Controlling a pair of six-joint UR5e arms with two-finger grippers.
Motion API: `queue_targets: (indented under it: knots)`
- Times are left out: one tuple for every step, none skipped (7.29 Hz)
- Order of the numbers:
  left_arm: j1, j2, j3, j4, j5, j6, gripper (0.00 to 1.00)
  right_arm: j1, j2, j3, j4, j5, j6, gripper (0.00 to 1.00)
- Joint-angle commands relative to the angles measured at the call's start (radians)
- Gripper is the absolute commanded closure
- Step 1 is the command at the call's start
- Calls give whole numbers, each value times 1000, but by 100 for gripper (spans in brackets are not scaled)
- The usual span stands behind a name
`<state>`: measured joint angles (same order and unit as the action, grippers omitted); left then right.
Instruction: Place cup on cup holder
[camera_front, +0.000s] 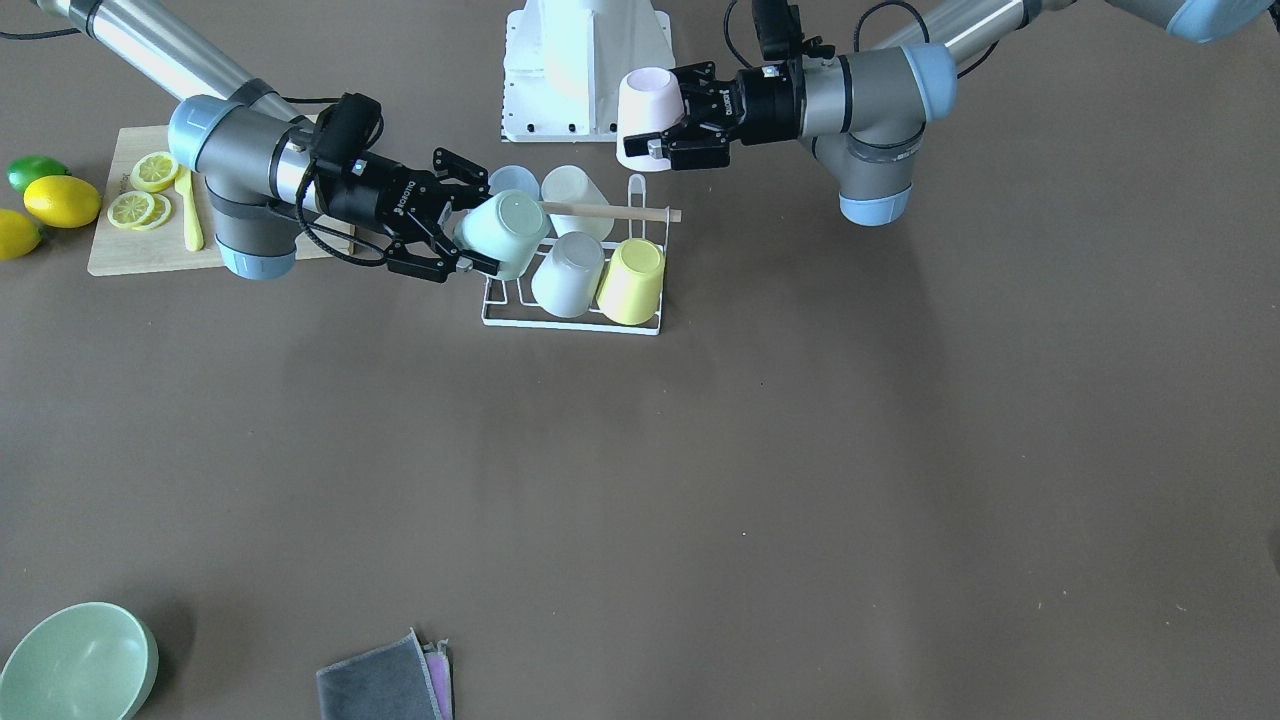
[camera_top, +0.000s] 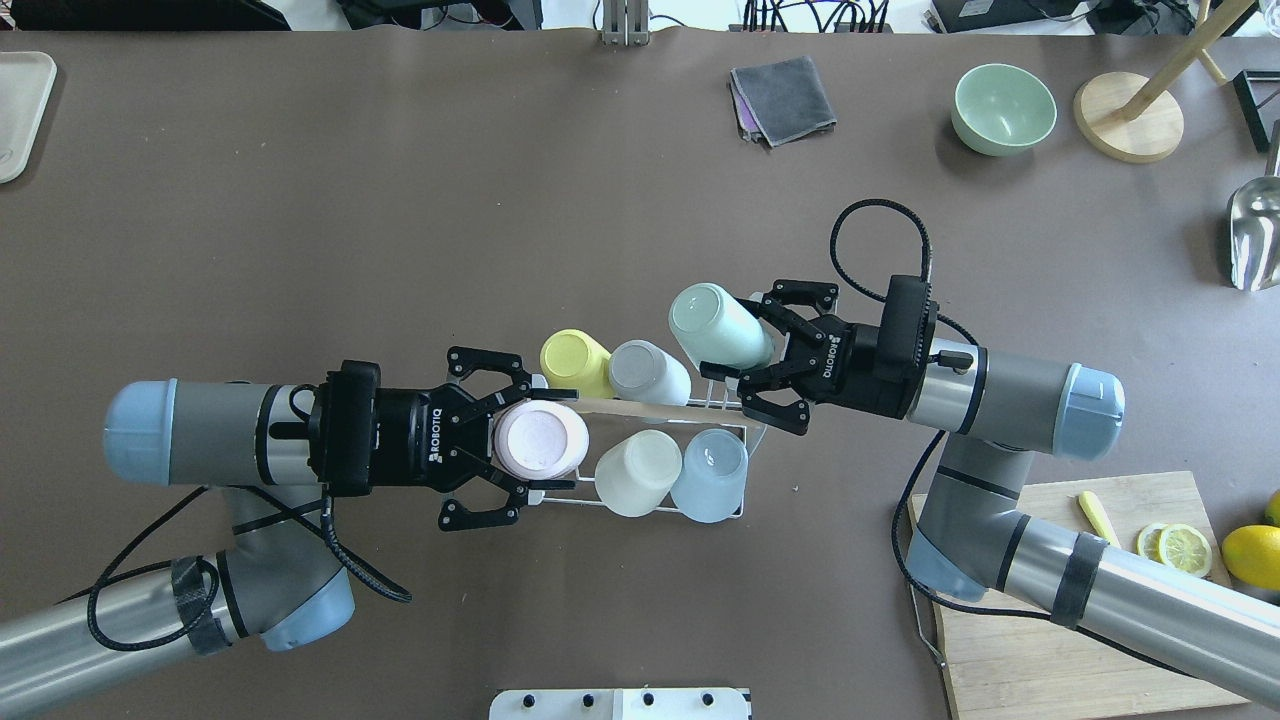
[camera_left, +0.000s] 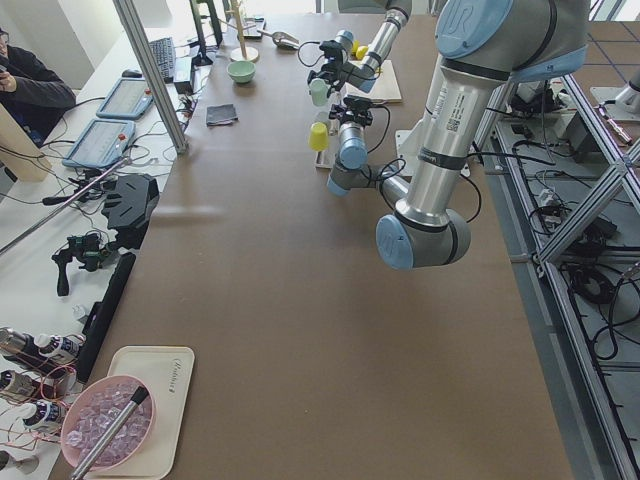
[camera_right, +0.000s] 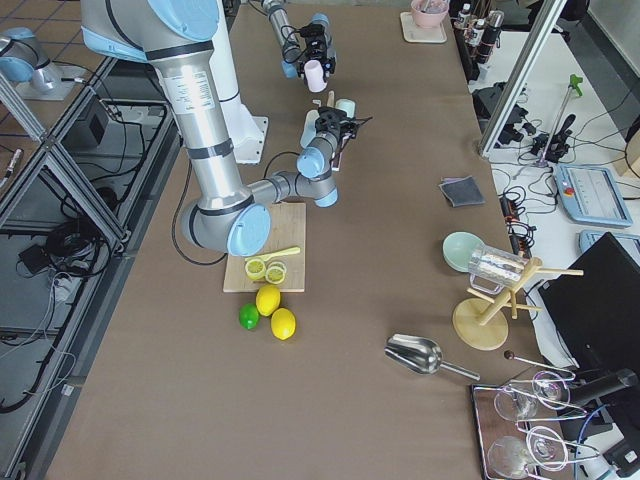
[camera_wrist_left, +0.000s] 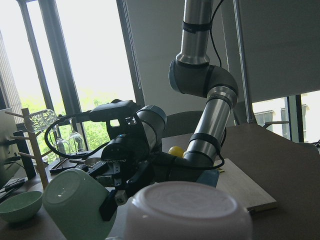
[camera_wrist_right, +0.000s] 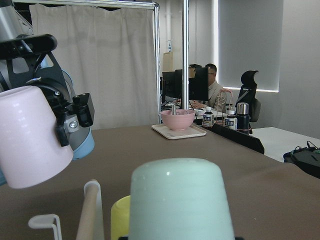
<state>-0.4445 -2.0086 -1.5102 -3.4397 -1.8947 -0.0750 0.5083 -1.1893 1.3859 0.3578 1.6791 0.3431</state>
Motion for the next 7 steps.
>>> queue_targets:
  knots:
    - [30,-9,21,2,2,7,52,2,-3,-2,6,1,2,86]
    - [49,-9,33,4,3,24,52,3,-15,-1,7,4,2,83]
    - [52,-9,45,5,9,50,52,3,-21,-1,10,4,2,82]
    - [52,-9,47,2,15,52,52,-7,-21,-2,12,4,2,81]
    - [52,-13,48,2,19,69,52,-4,-21,-2,12,4,4,81]
    - [52,-15,62,-7,54,99,52,-5,-21,-2,13,5,5,75]
    - [52,-15,65,-7,61,101,52,-4,-21,-2,13,5,8,64]
